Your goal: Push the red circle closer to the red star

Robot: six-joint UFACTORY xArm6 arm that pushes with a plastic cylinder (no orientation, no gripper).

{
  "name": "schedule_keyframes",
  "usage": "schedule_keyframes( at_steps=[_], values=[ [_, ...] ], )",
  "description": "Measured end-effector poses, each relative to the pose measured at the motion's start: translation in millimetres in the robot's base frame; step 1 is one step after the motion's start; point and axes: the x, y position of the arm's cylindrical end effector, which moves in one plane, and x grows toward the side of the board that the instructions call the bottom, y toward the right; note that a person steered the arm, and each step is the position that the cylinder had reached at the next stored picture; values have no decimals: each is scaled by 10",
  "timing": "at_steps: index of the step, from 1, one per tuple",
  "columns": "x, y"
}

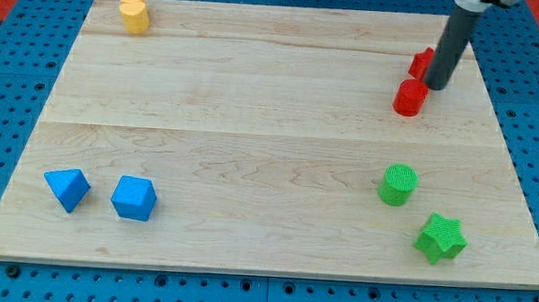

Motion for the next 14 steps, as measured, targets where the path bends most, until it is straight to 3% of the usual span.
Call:
schedule_keyframes(
  at_steps=[1, 3, 4, 6, 8, 12, 13, 14],
  values=[
    [-234, -87],
    [546, 137],
    [920, -117],
    [682, -512],
    [486, -181],
    [-374, 56],
    [-233, 81],
    [-213, 604]
  ],
)
